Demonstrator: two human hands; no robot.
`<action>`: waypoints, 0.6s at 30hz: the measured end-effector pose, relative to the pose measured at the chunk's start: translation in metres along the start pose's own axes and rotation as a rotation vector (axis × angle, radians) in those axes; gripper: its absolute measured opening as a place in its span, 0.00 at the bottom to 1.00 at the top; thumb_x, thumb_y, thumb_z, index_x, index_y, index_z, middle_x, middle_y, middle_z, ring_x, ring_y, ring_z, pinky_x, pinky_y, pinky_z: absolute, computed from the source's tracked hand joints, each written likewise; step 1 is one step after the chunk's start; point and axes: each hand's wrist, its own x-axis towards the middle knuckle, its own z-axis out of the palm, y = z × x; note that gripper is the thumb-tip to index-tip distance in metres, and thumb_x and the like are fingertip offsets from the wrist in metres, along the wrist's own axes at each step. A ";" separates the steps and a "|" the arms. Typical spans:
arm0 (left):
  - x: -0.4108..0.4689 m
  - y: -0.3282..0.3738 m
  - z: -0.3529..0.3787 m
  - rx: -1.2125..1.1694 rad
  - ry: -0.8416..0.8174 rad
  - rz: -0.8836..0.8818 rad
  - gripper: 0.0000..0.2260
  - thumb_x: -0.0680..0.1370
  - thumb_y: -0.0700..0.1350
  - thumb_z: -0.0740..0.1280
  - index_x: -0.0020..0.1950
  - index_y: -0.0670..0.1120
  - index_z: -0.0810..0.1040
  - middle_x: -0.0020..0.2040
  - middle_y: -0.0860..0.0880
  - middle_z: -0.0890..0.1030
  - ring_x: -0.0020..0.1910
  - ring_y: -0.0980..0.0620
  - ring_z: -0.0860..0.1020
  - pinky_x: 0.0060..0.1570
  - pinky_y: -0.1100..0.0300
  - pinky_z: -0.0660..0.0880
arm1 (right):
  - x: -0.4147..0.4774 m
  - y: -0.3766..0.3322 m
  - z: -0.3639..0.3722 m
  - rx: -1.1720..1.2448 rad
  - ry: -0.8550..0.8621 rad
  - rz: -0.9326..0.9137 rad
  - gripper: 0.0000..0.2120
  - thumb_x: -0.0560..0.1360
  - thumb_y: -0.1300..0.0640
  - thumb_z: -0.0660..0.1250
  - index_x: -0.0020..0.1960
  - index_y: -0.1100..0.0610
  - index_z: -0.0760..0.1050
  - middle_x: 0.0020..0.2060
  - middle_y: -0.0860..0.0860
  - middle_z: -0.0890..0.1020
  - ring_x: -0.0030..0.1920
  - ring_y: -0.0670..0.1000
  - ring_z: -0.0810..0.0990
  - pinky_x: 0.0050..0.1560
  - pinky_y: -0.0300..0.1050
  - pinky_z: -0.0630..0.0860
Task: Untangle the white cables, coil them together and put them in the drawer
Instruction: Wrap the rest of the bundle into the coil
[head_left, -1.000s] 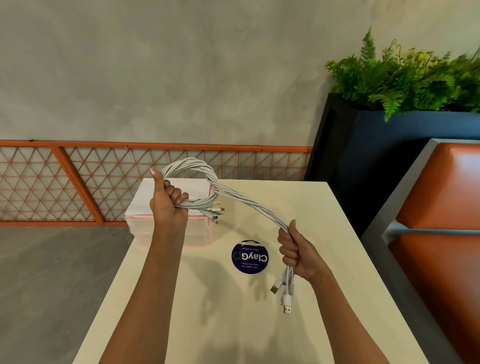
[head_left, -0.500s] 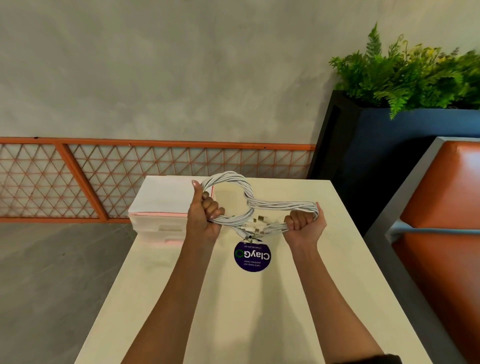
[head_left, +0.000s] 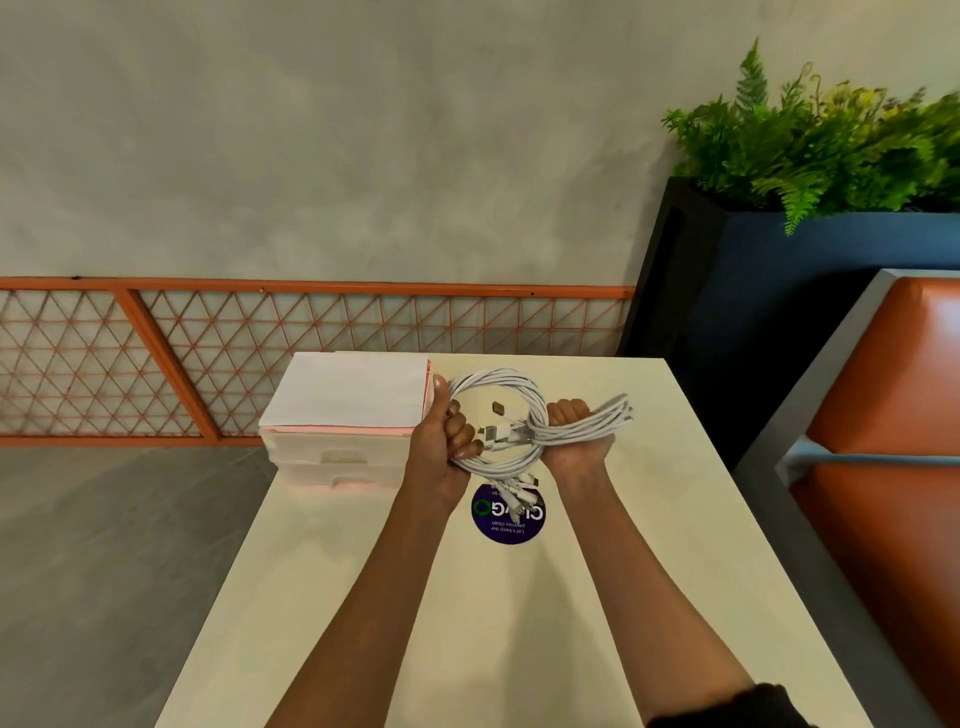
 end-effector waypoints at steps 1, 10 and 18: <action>0.000 -0.001 0.000 0.011 0.015 0.010 0.18 0.79 0.55 0.61 0.33 0.48 0.63 0.19 0.54 0.58 0.16 0.59 0.57 0.15 0.70 0.56 | 0.001 0.002 0.000 0.000 0.034 0.037 0.21 0.70 0.56 0.52 0.18 0.55 0.58 0.16 0.49 0.59 0.17 0.48 0.59 0.27 0.30 0.60; -0.002 -0.009 0.001 0.035 0.088 0.087 0.17 0.78 0.54 0.62 0.33 0.48 0.64 0.22 0.55 0.58 0.19 0.59 0.55 0.19 0.68 0.56 | 0.009 0.011 -0.005 -0.145 0.182 0.186 0.19 0.81 0.61 0.46 0.34 0.59 0.65 0.26 0.58 0.67 0.21 0.55 0.70 0.26 0.43 0.78; -0.001 -0.011 -0.003 0.062 0.061 0.153 0.14 0.75 0.57 0.63 0.46 0.47 0.75 0.26 0.54 0.66 0.23 0.60 0.64 0.26 0.67 0.66 | 0.016 0.016 -0.015 -0.241 0.257 0.384 0.19 0.80 0.62 0.48 0.52 0.65 0.77 0.47 0.61 0.81 0.52 0.57 0.78 0.62 0.54 0.71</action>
